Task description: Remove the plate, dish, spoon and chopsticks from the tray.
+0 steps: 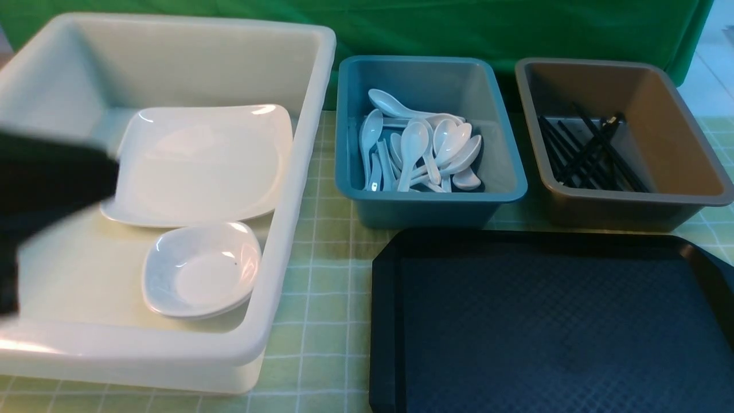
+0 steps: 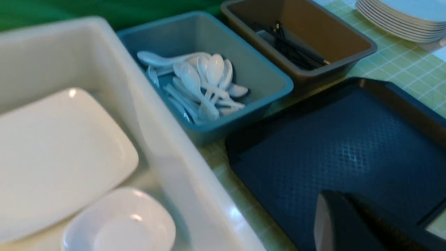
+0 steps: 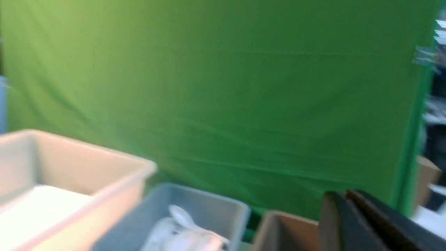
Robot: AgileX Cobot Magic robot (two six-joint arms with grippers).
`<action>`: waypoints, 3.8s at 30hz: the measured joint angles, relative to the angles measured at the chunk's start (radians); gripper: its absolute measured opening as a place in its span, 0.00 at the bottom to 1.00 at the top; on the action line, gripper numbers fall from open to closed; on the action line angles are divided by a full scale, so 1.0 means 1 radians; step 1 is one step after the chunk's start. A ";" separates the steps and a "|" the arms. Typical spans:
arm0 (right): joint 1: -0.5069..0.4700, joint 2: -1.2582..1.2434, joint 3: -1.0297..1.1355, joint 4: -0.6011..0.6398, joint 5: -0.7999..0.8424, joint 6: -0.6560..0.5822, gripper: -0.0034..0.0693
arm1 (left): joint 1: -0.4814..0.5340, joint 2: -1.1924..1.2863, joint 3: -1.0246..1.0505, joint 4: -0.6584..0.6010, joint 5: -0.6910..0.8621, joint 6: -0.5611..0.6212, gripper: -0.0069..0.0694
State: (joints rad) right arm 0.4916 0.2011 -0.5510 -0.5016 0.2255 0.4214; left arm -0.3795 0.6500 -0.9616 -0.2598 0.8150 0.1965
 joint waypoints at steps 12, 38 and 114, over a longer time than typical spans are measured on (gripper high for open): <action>0.000 -0.071 0.127 0.000 -0.172 0.031 0.16 | 0.000 -0.290 0.399 -0.001 -0.174 -0.059 0.08; 0.000 -0.071 0.127 0.000 -0.176 0.033 0.27 | 0.087 -0.428 0.543 0.136 -0.384 -0.063 0.08; -0.513 -0.197 0.558 0.487 0.030 -0.641 0.38 | 0.342 -0.651 0.969 0.236 -0.597 -0.059 0.09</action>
State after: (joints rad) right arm -0.0212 0.0040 0.0068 -0.0143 0.2558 -0.2198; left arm -0.0374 -0.0014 0.0074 -0.0241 0.2180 0.1375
